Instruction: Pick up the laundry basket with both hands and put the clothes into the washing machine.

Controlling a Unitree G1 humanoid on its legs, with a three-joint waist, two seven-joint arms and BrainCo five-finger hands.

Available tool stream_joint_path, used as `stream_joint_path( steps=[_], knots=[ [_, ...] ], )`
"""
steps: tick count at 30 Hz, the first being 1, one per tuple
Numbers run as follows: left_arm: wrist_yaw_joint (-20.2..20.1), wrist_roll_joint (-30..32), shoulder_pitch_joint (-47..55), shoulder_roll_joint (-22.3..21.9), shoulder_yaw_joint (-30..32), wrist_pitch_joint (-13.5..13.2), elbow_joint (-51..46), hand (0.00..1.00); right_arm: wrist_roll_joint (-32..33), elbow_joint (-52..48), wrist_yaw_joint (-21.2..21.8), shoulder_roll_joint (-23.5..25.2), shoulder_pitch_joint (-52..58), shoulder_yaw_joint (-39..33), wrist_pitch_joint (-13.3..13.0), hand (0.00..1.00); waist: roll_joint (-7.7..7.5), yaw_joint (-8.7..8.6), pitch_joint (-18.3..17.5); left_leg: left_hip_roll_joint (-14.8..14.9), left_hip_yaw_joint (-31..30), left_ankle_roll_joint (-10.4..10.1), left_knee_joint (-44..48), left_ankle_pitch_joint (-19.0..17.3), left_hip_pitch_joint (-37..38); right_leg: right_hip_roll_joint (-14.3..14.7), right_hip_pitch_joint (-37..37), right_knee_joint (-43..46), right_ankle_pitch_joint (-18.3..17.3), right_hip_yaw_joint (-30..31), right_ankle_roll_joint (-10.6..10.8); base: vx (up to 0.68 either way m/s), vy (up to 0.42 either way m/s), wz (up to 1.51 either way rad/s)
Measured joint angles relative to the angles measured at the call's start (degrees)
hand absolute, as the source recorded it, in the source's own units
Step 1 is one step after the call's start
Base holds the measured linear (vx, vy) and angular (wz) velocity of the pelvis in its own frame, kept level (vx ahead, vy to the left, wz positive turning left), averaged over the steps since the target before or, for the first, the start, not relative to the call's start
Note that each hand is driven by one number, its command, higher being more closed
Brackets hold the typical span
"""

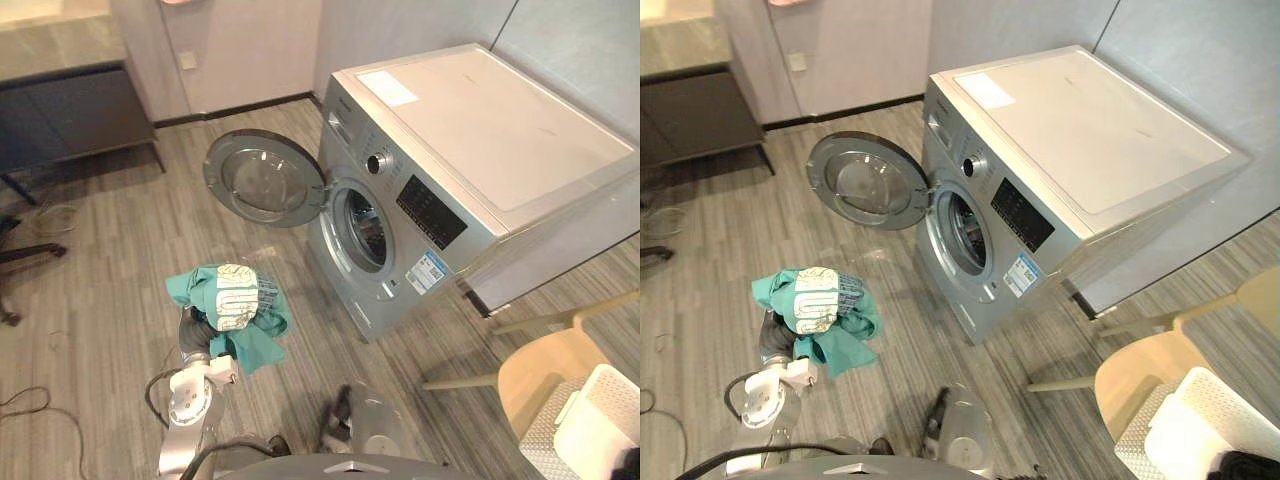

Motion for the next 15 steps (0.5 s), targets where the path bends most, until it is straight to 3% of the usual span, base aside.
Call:
stream_joint_path(
  steps=[1,2,3,4,5,6,7,8,11,13,15],
  knots=[
    [-0.08,0.01,-0.52,-0.11,-0.86,-0.01,0.0,1.0,-0.07,0.01,0.04,-0.19,0.06,0.12,-0.03,0.0,0.37,-0.04,-0.4,-0.45,-0.1,-1.04,-1.86,-0.72,2.05,3.29,0.21,-5.3,1.36,-2.83,-2.47,0.47,0.067,0.07],
    [-0.19,0.02,-0.54,-0.25,-0.97,-0.01,0.01,1.0,-0.08,-0.08,0.03,-0.19,0.34,0.15,0.0,0.0,0.43,-0.06,-0.52,-0.38,-0.13,-1.65,-1.34,-1.05,3.07,4.76,0.98,-6.63,1.58,-3.9,-2.87,0.67,0.07,0.34],
    [-0.41,0.97,-0.87,-0.91,-0.77,0.09,0.25,1.0,-0.04,-0.92,0.07,0.18,1.0,0.11,-0.01,0.0,-0.28,-0.47,-0.36,1.25,-0.62,-2.34,8.19,-2.6,1.23,6.37,4.36,-10.93,3.83,-5.21,-8.38,0.59,0.039,0.6],
    [-0.49,1.17,-0.83,-2.34,-0.07,0.5,0.31,1.0,0.0,-1.92,0.29,-0.86,1.32,0.55,0.03,0.0,1.96,-1.43,0.75,6.7,-1.08,-1.53,26.4,-1.49,-4.24,8.16,8.66,-13.16,5.02,-5.76,-10.77,0.59,0.055,0.48],
    [-0.59,1.15,-0.59,-2.87,0.15,0.53,0.28,1.0,-0.01,-2.91,0.3,-1.54,1.53,1.24,0.15,0.0,2.7,-0.69,1.09,9.58,-1.21,0.06,35.24,2.63,-6.98,9.51,10.58,-14.28,4.66,-4.72,-10.32,0.54,0.078,-0.45],
    [-1.16,1.05,0.33,-3.0,1.27,0.54,0.16,1.0,-0.02,-5.56,0.58,-2.28,1.59,2.48,0.13,0.0,3.42,2.33,1.25,14.58,-1.45,2.08,48.76,8.84,-10.95,11.81,14.08,-15.57,3.75,-0.71,-9.9,0.44,0.082,-1.14],
    [-1.16,1.02,0.82,-3.02,1.9,0.54,0.15,1.0,-0.11,-6.07,0.65,-2.6,1.56,2.61,-0.05,0.0,3.67,3.53,1.21,16.39,-1.89,2.17,53.27,9.15,-12.13,12.31,15.65,-15.74,3.42,0.58,-9.88,0.63,0.131,-1.65],
    [-1.19,1.03,1.65,-3.03,2.51,0.54,0.11,1.0,-0.46,-7.8,0.75,-2.68,0.99,3.12,-0.34,0.0,4.05,4.08,0.91,19.71,-4.25,2.01,59.29,9.05,-15.73,12.93,18.61,-16.48,2.86,3.62,-8.54,0.49,0.122,-1.13],
    [-1.53,1.03,2.6,-3.03,2.49,0.61,0.16,1.0,-0.68,-7.95,0.73,-2.89,-1.15,3.21,-0.02,0.0,3.98,4.78,0.19,22.62,-6.12,0.13,54.66,6.79,-20.34,11.93,21.37,-18.38,2.63,10.73,-6.89,0.49,0.211,-1.2],
    [-1.75,1.05,2.95,-2.6,2.49,0.83,0.66,1.0,-0.7,-7.95,0.69,-2.87,-2.04,3.38,0.0,0.0,3.54,5.36,0.37,21.77,-6.13,-1.02,43.39,5.29,-20.07,10.01,22.22,-19.0,3.0,16.5,-5.12,0.36,0.293,-1.43],
    [-2.33,1.06,3.17,-2.57,2.51,1.11,2.1,1.0,-0.7,-7.97,0.68,-2.91,-3.32,3.42,0.04,0.0,3.23,5.39,0.54,18.18,-8.85,-2.36,26.6,4.61,-19.69,7.05,22.27,-19.26,3.23,22.4,-2.15,0.32,0.386,-1.36]
  ],
)
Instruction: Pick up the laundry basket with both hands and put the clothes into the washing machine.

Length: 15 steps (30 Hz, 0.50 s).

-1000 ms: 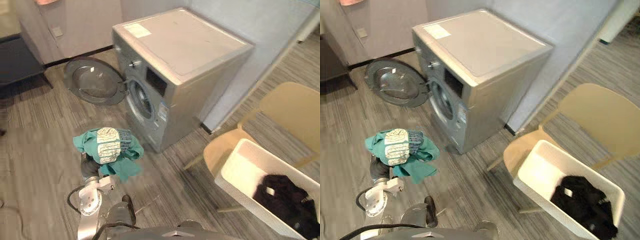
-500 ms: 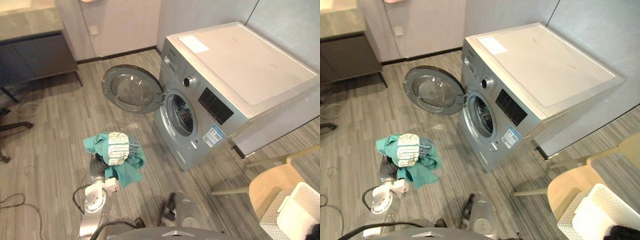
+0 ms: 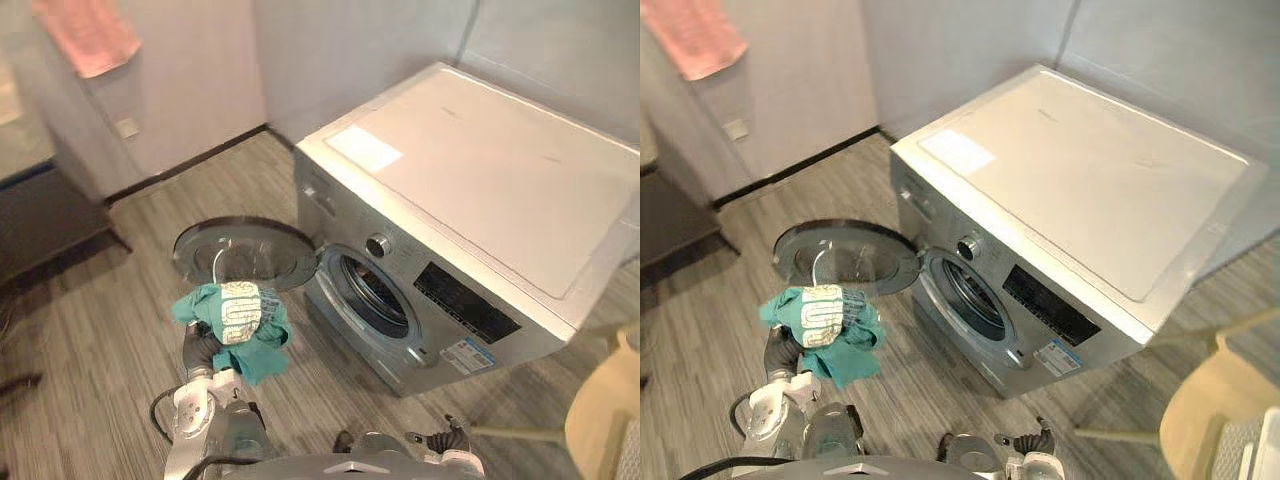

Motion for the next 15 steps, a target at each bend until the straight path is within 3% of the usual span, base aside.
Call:
stream_joint_path(
  steps=[1,2,3,4,5,6,7,9,10,12,13,14,15],
  knots=[
    [-0.31,-0.02,-0.02,-0.36,-0.02,0.01,1.57,1.0,-0.04,0.1,0.01,-0.43,0.32,0.02,0.0,0.0,0.57,0.0,-0.19,-3.36,-4.96,-1.96,-13.98,2.61,1.85,-1.66,-0.27,0.72,-0.45,3.3,2.78,0.23,0.353,-1.15],
    [-0.31,-0.02,-0.03,-0.49,0.01,0.0,1.97,1.0,-0.03,0.05,0.01,-0.71,0.51,0.09,-0.03,0.0,1.11,-0.01,-0.32,-3.91,-6.3,-2.19,-17.69,4.68,2.55,-1.75,-0.22,0.94,-0.69,4.12,3.76,0.3,0.561,-1.34],
    [-0.29,-0.22,0.63,-0.56,-0.04,-0.02,3.53,1.0,-0.04,-0.72,0.01,-2.46,0.67,0.4,-0.04,0.0,4.33,0.09,-0.9,-3.75,-12.23,-5.73,-26.13,16.18,4.16,-0.53,-0.4,1.28,-2.57,6.1,7.31,0.21,0.485,-0.97],
    [-0.12,-1.42,-1.55,-0.46,2.1,0.28,7.52,1.0,-0.08,0.35,-0.25,-1.81,-0.45,0.61,0.46,0.0,2.81,-0.72,-0.37,-5.61,-12.53,-8.31,-24.16,12.15,4.74,-2.82,-0.95,2.86,-3.85,8.62,9.18,0.22,0.536,-0.9],
    [0.47,-1.99,-1.85,-0.66,2.78,0.47,8.44,1.0,-0.13,-0.09,-0.35,-1.49,-0.23,1.34,0.31,0.0,2.94,-1.1,-0.23,-6.54,-12.19,-7.67,-24.18,10.97,4.65,-3.77,-2.22,3.18,-3.13,8.6,9.46,0.13,0.377,-0.72],
    [0.99,-3.04,-1.66,-0.7,3.91,0.48,8.57,1.0,-0.15,-0.34,-0.85,-1.27,-0.9,3.22,0.11,0.0,0.86,-0.9,0.7,-7.56,-9.45,-5.92,-22.61,9.57,4.23,-5.47,-3.72,3.18,-2.18,10.15,10.5,0.07,0.307,-0.97],
    [1.07,-3.64,-1.44,-0.72,4.66,0.49,8.58,1.0,-0.24,-0.4,-0.87,-1.42,-2.1,4.66,-0.05,0.0,0.06,-0.43,1.96,-7.3,-6.56,-5.02,-19.35,7.06,2.41,-5.69,-5.99,2.86,-0.97,12.64,11.1,0.04,0.331,-1.19],
    [1.28,-4.01,-1.39,-0.76,5.18,0.5,8.91,1.0,-0.24,-0.48,-1.19,-1.63,-4.57,7.47,-0.1,0.0,-0.85,-0.11,3.14,-5.67,-1.98,-4.39,-14.6,3.29,-1.89,-5.29,-11.96,3.17,1.12,16.56,11.85,-0.06,0.326,-1.55],
    [1.39,-4.02,-1.71,-0.75,5.18,0.66,9.39,1.0,-0.21,-0.9,-1.3,-2.0,-7.04,10.33,-0.14,0.0,-0.37,0.25,5.39,-3.44,2.14,-3.91,-12.97,1.82,-2.98,-4.42,-15.61,2.58,5.2,15.93,11.85,-0.1,0.324,-1.83],
    [1.56,-4.06,-2.39,-0.67,5.14,0.71,9.4,1.0,-0.11,-2.96,-1.37,-1.34,-9.85,13.61,-0.17,0.0,-0.4,1.61,8.33,-0.19,8.73,-2.57,-12.06,1.38,-3.46,-4.55,-21.71,8.28,6.11,9.88,11.33,-0.12,0.203,-1.94],
    [2.51,-4.32,-4.31,-0.6,4.61,0.68,9.38,1.0,0.33,-4.79,-1.47,-0.31,-11.16,14.76,-0.17,0.0,-0.56,1.59,10.3,0.99,10.67,-2.18,-10.55,0.79,-4.29,-5.19,-24.02,10.63,6.01,4.66,9.87,-0.11,0.089,-1.52],
    [2.72,-4.67,-5.61,-0.6,4.29,0.67,9.4,1.0,0.64,-5.64,-1.59,-0.16,-11.88,15.11,-0.46,0.0,0.06,1.51,10.99,1.63,10.67,-1.96,-9.47,0.39,-5.54,-5.39,-25.6,11.56,5.74,2.81,8.08,-0.11,0.044,-0.8],
    [3.72,-5.25,-8.71,-0.65,3.45,0.38,9.77,1.0,2.42,-7.6,-2.32,0.39,-13.14,15.7,-1.13,0.0,1.28,0.99,12.57,3.12,10.62,-1.79,-6.98,-0.46,-8.2,-5.48,-28.5,14.08,4.52,1.94,4.27,-0.07,0.011,-0.28]
  ],
)
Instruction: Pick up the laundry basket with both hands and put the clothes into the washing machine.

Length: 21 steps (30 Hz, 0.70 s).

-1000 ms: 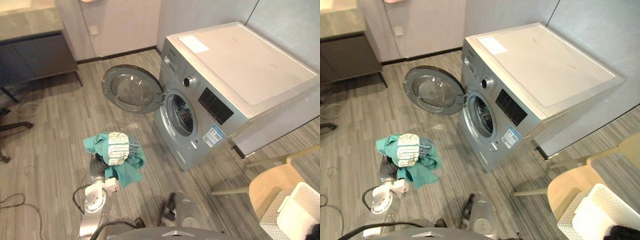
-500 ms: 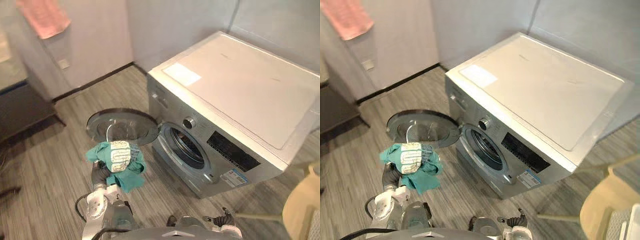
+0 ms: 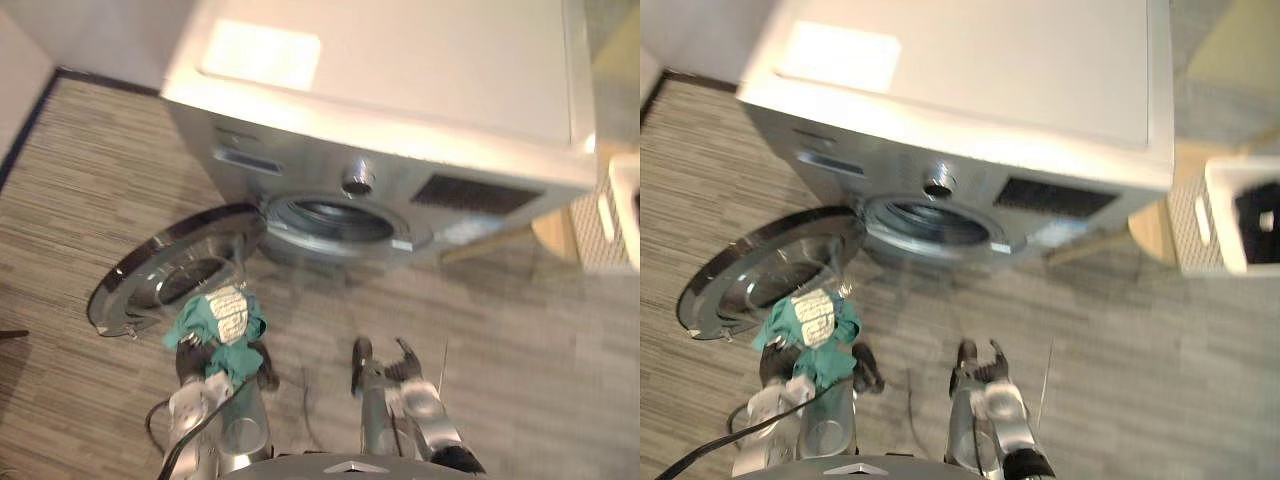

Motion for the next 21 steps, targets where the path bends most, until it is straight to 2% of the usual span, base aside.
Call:
stream_joint_path(
  steps=[1,2,3,4,7,11,13,15,19,21],
  knots=[
    [0.33,-0.33,-1.7,0.03,-0.25,-0.25,0.44,1.0,0.78,-0.67,-0.37,0.14,-0.88,0.66,-0.3,0.0,0.42,-0.11,1.19,0.73,-0.15,-0.11,1.51,-0.53,-0.87,-0.11,-0.9,1.32,-0.58,0.25,-0.91,-0.06,-0.009,-0.14],
    [1.5,-0.62,-5.02,-0.03,0.06,-0.53,1.57,1.0,3.12,-1.63,-1.26,0.62,-2.03,2.52,-0.74,0.0,0.54,-0.18,3.01,2.12,-0.82,-0.69,5.4,-1.94,-3.19,-0.56,-2.21,2.06,-1.16,0.68,0.14,-0.07,-0.101,-0.15],
    [2.71,-1.34,-8.02,-0.12,1.02,-1.02,2.91,1.0,5.33,-1.68,-1.52,1.29,-3.57,3.66,-1.46,0.0,0.37,-0.22,3.99,3.19,-2.45,-1.33,8.71,-2.89,-6.61,0.39,-4.09,2.29,-2.88,0.12,3.59,-0.08,-0.14,-0.25],
    [3.47,-1.91,-9.95,-0.18,1.42,-1.25,3.75,1.0,6.67,-1.87,-1.76,1.76,-4.76,4.63,-1.83,0.0,0.48,-0.34,4.56,3.64,-3.68,-1.25,9.34,-2.75,-8.8,1.2,-6.0,3.11,-2.68,0.33,3.3,-0.07,-0.192,-0.32],
    [6.32,-5.27,-21.49,-0.31,2.9,-1.82,9.21,1.0,15.07,-6.24,-3.73,1.96,-8.06,6.87,-5.23,0.0,-0.94,-1.46,8.27,4.27,-4.94,-1.28,11.4,-1.67,-17.06,1.46,-15.87,8.8,-3.54,0.78,3.05,-0.05,-0.161,-0.09],
    [8.81,-8.58,-33.53,-1.7,7.18,-2.29,12.27,1.0,24.76,-9.0,-3.45,2.04,-9.85,7.62,-8.6,0.0,-1.3,-2.16,8.72,4.29,-7.13,-1.26,13.2,-0.36,-25.24,1.24,-23.82,12.53,-3.85,-0.12,2.89,-0.03,-0.1,0.13],
    [9.43,-10.43,-38.94,-0.13,8.15,-2.88,12.32,1.0,29.0,-10.99,-3.15,2.07,-9.93,8.43,-10.52,0.0,-1.41,-3.05,8.8,4.05,-7.72,-1.09,13.23,0.41,-28.54,1.19,-26.86,13.27,-3.87,-0.4,2.89,-0.06,-0.068,0.16],
    [9.99,-12.37,-45.32,4.34,8.94,-4.16,12.03,1.0,32.2,-13.75,-2.15,2.52,-9.9,8.55,-12.93,0.0,-1.81,-4.16,8.91,3.9,-8.33,-0.8,13.09,1.71,-32.79,1.1,-30.87,13.72,-3.56,-0.69,2.47,-0.06,-0.031,0.13],
    [10.03,-13.48,-53.48,11.6,8.59,-5.23,9.98,1.0,33.97,-16.71,-0.9,2.84,-9.89,9.83,-15.11,0.0,-2.77,-4.93,9.12,3.95,-8.39,-0.75,11.65,3.92,-37.69,1.47,-35.73,12.5,-1.77,-1.12,2.03,-0.02,-0.007,0.01],
    [9.99,-13.98,-55.19,13.69,7.16,-6.08,8.54,1.0,34.02,-16.99,-0.88,3.4,-9.88,10.22,-15.7,0.0,-2.98,-5.2,9.14,3.94,-7.98,-0.68,10.28,4.78,-38.62,1.68,-36.83,11.43,-0.97,-1.13,2.03,0.01,0.021,-0.05]
  ],
)
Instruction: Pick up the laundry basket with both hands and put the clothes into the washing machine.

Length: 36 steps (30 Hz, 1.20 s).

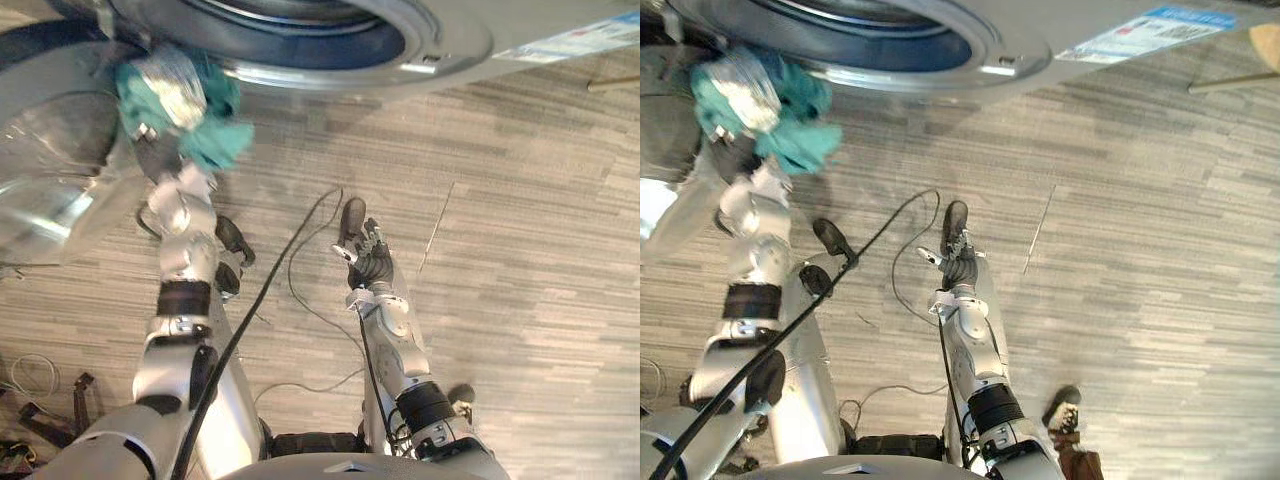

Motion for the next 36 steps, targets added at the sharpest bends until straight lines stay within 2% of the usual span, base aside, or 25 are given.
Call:
stream_joint_path(
  steps=[2,4,7,9,11,14,16,19,21,23,25,28,30,34,36],
  knots=[
    [0.02,-1.39,-1.38,1.16,-1.62,-0.41,-1.17,1.0,0.23,0.06,0.03,0.62,0.0,0.5,-0.06,0.0,-0.04,-0.35,-0.02,-0.02,0.1,-0.13,-1.46,0.99,-0.68,0.59,-0.4,-1.91,1.11,-0.1,0.23,0.02,0.027,-0.03],
    [-0.37,-7.04,-4.36,2.15,-4.83,-0.86,-1.45,1.0,0.42,0.05,0.03,1.05,0.0,1.26,0.24,0.0,-0.45,-0.87,0.01,-0.61,1.07,-0.09,-4.26,2.7,-0.8,0.63,-1.0,-4.1,2.49,-0.15,0.13,0.04,0.033,0.02],
    [-0.9,-11.56,-6.12,2.51,-8.28,-1.26,-2.38,1.0,0.43,0.04,0.03,1.05,0.01,2.29,0.55,0.0,-0.45,-1.38,0.01,-0.64,1.62,-0.18,-5.8,3.37,-0.8,0.78,-1.05,-6.01,3.59,-0.25,-0.06,0.04,0.029,-0.07],
    [-1.89,-15.97,-6.78,2.74,-12.85,-1.44,-5.34,1.0,0.43,0.02,0.01,1.22,0.01,2.94,0.87,0.0,-0.45,-2.01,0.01,-0.83,1.8,-0.28,-6.83,3.93,-0.77,0.94,-1.07,-7.0,4.12,-0.25,0.05,0.04,0.024,-0.01],
    [-2.6,-17.82,-7.1,2.61,-16.03,-1.74,-7.41,1.0,0.43,0.01,-0.02,1.5,0.01,2.95,1.42,0.0,-0.45,-2.29,0.01,-1.05,1.89,-0.25,-7.65,4.44,-0.73,1.12,-1.07,-7.61,4.46,-0.22,-0.01,0.04,0.008,0.03],
    [-3.67,-20.19,-5.44,1.09,-20.23,-2.52,-11.32,1.0,0.43,-0.01,-0.12,1.52,0.01,3.25,2.15,0.0,-0.45,-2.25,0.01,-1.06,2.81,-0.23,-8.55,4.79,-0.21,1.38,-1.08,-8.74,5.19,0.13,-0.26,0.03,0.003,-0.08],
    [-4.27,-20.35,-3.28,-1.73,-22.1,-2.69,-13.04,1.0,0.43,0.0,-0.15,1.51,0.06,3.29,2.89,0.0,-0.45,-2.02,0.01,-1.12,3.82,-0.18,-9.27,5.02,0.61,1.58,-1.03,-9.54,5.8,0.91,-0.09,0.03,0.003,-0.1],
    [-4.46,-19.55,-2.68,-7.19,-22.03,-2.35,-11.71,1.0,0.44,0.04,-0.06,1.48,0.08,4.03,3.06,0.0,-0.45,-2.06,0.01,-0.87,5.12,-0.08,-9.83,5.13,1.01,2.28,-1.03,-11.45,7.32,1.99,0.07,0.02,0.001,-0.19],
    [-4.36,-17.3,-5.58,-8.22,-20.79,-2.02,-7.36,1.0,0.45,0.08,0.02,1.36,0.11,4.96,3.03,0.0,-0.49,-2.25,0.01,-0.34,5.77,-0.06,-9.78,5.13,0.97,2.92,-0.97,-12.9,8.41,2.61,0.19,0.01,-0.004,-0.28],
    [-3.72,-13.92,-11.23,-6.54,-18.29,-0.63,-2.09,1.0,0.57,0.03,0.2,1.28,0.1,5.94,2.7,0.0,-0.55,-2.53,0.03,0.47,6.51,0.03,-9.35,5.07,0.61,3.69,-1.05,-14.52,9.71,3.06,0.25,0.0,-0.013,-0.31],
    [-2.7,-9.35,-20.18,-0.2,-15.76,0.74,4.92,1.0,2.58,-0.25,1.49,1.33,0.1,7.83,1.33,0.0,-0.86,-3.95,0.07,1.36,6.66,0.08,-8.67,5.1,-0.27,4.41,-1.53,-15.28,10.75,3.25,0.09,-0.02,-0.029,-0.22],
    [-2.17,-5.47,-28.8,7.69,-15.4,2.0,10.38,1.0,4.31,-1.55,2.34,1.59,0.11,8.02,-0.25,0.0,-1.31,-4.3,0.06,2.52,6.89,0.09,-7.98,5.2,-1.8,5.37,-2.72,-16.21,11.59,3.36,0.09,-0.02,-0.039,-0.2],
    [-1.23,-5.05,-31.71,10.7,-15.22,2.12,11.15,1.0,4.44,-2.43,2.38,1.58,0.11,7.65,-1.14,0.0,-1.37,-4.48,0.05,2.96,6.91,0.1,-7.96,5.35,-2.46,5.54,-2.99,-17.15,12.51,3.33,-0.15,-0.01,-0.034,-0.11],
    [1.25,-3.19,-36.22,13.46,-15.31,2.38,12.43,1.0,4.45,-3.77,2.37,1.38,0.13,5.11,-2.29,0.0,-1.64,-4.86,0.04,3.01,7.3,0.13,-7.99,5.43,-2.47,5.61,-2.97,-17.47,12.85,3.35,-0.2,0.01,-0.036,-0.01],
    [3.06,-0.57,-39.58,15.53,-15.26,2.54,12.6,1.0,4.45,-4.41,2.29,-0.46,0.53,1.69,-3.16,0.0,-2.63,-5.41,0.0,3.07,7.5,0.16,-7.97,5.41,-2.47,5.73,-2.95,-17.72,13.03,3.39,-0.11,0.02,-0.045,-0.02]
  ],
)
